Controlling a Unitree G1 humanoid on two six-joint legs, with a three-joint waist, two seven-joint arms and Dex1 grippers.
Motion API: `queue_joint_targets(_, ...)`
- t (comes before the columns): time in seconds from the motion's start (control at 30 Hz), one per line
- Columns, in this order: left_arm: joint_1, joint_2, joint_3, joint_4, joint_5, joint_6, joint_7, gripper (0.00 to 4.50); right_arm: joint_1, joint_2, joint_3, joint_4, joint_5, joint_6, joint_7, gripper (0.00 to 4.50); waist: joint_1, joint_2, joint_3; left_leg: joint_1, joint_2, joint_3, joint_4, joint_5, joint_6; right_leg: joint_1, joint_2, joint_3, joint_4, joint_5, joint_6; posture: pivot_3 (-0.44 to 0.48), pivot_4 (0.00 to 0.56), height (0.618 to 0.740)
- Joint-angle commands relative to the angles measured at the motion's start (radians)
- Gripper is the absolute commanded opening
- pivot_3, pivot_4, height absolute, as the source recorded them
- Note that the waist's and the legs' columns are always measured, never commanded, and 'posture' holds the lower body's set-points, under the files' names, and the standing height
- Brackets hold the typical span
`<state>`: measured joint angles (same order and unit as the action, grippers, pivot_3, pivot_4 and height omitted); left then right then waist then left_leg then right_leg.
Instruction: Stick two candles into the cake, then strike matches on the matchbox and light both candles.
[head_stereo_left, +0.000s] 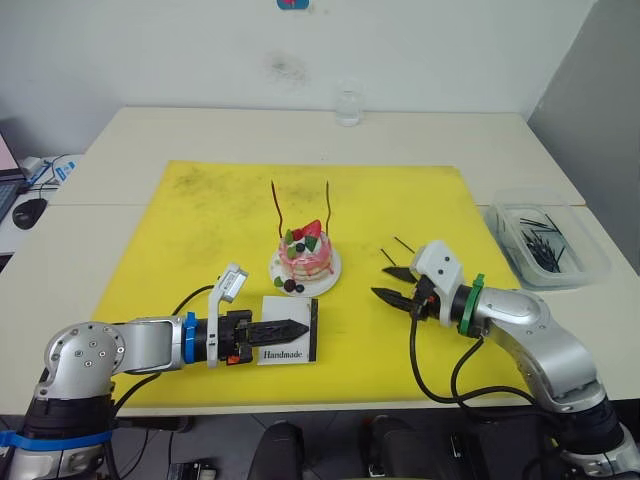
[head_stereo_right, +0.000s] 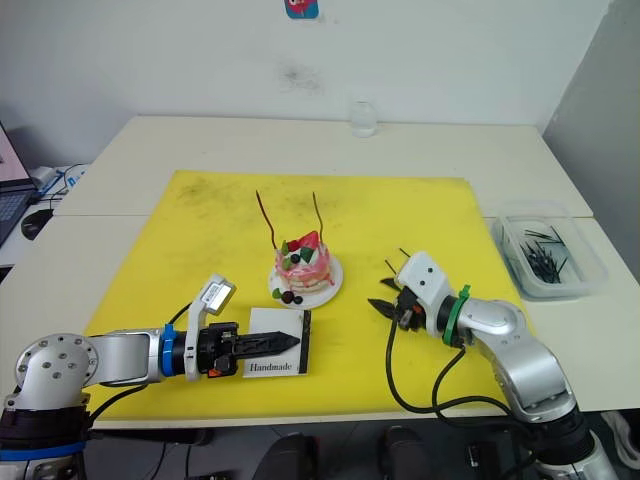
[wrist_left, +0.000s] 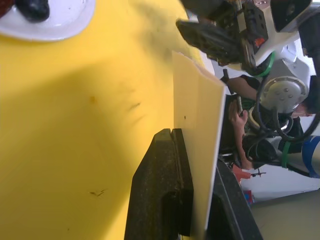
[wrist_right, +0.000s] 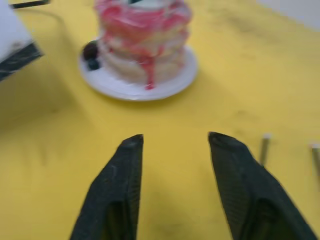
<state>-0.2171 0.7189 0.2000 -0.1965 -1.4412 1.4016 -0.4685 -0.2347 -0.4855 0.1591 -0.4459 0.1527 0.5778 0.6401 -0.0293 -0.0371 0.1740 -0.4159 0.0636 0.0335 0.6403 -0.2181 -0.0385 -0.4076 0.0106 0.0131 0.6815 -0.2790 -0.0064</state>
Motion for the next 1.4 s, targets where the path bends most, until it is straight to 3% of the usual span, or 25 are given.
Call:
queue_joint_targets(0.03, -0.009, -0.004, 0.017, -0.035, -0.020, -0.026, -0.001, 0.00, 0.028, 0.042, 0.002, 0.049, -0.078, -0.151, -0.099, 2.29, 0.001, 0.000, 0.000, 0.000, 0.000, 0.000, 0.000, 0.000, 0.000, 0.000, 0.000, 0.000, 0.000, 0.000, 0.000, 0.000, 0.150, 0.729)
queue_joint_targets(0.17, -0.001, 0.018, 0.036, -0.054, -0.056, -0.031, -0.005, 0.00, 0.020, 0.129, -0.009, 0.113, -0.119, -0.173, -0.212, 2.29, -0.001, 0.000, 0.000, 0.000, 0.000, 0.001, 0.000, 0.000, 0.000, -0.001, 0.001, 0.001, 0.000, 0.000, 0.000, 0.000, 0.150, 0.729)
queue_joint_targets(0.4, 0.024, 0.038, 0.043, -0.086, -0.093, -0.042, -0.011, 0.00, -0.048, 0.224, -0.018, 0.242, -0.104, -0.156, -0.263, 2.29, 0.000, 0.000, 0.000, 0.000, 0.001, 0.001, 0.000, 0.000, 0.000, 0.000, 0.001, 0.001, 0.001, 0.000, 0.000, 0.000, 0.150, 0.729)
queue_joint_targets(0.7, 0.023, 0.054, 0.039, -0.135, -0.124, -0.080, -0.034, 0.00, -0.128, 0.254, -0.021, 0.389, -0.125, -0.185, -0.289, 2.29, 0.000, 0.000, 0.000, 0.000, 0.000, 0.001, 0.000, 0.000, 0.000, 0.000, 0.001, 0.001, 0.000, 0.000, 0.000, 0.000, 0.150, 0.729)
queue_joint_targets(1.03, 0.030, 0.059, 0.021, -0.147, -0.112, -0.102, -0.034, 0.00, -0.137, 0.297, -0.047, 0.433, -0.112, -0.137, -0.318, 2.29, 0.000, 0.000, 0.000, 0.000, 0.000, 0.001, 0.000, 0.000, 0.000, 0.000, 0.001, 0.001, 0.001, 0.000, 0.000, 0.000, 0.150, 0.729)
queue_joint_targets(1.13, 0.029, 0.060, 0.019, -0.148, -0.110, -0.104, -0.036, 0.00, -0.132, 0.297, -0.048, 0.421, -0.111, -0.119, -0.318, 1.67, 0.000, 0.000, 0.000, 0.000, 0.001, 0.001, 0.000, 0.000, 0.000, 0.000, 0.001, 0.001, 0.001, 0.000, 0.000, 0.000, 0.150, 0.729)
queue_joint_targets(1.3, 0.031, 0.062, 0.013, -0.152, -0.099, -0.109, -0.043, 0.00, -0.117, 0.296, -0.042, 0.393, -0.106, -0.097, -0.314, 0.04, 0.000, 0.000, 0.000, 0.000, 0.001, 0.000, 0.000, 0.000, 0.000, 0.000, 0.001, 0.001, 0.001, 0.000, 0.000, 0.000, 0.150, 0.729)
queue_joint_targets(1.4, 0.027, 0.064, 0.008, -0.149, -0.092, -0.111, -0.047, 0.00, -0.113, 0.300, -0.044, 0.373, -0.101, -0.087, -0.319, 0.04, 0.000, 0.000, 0.000, 0.000, 0.001, 0.000, 0.000, 0.000, 0.000, 0.000, 0.001, 0.001, 0.001, 0.000, 0.000, 0.000, 0.150, 0.729)
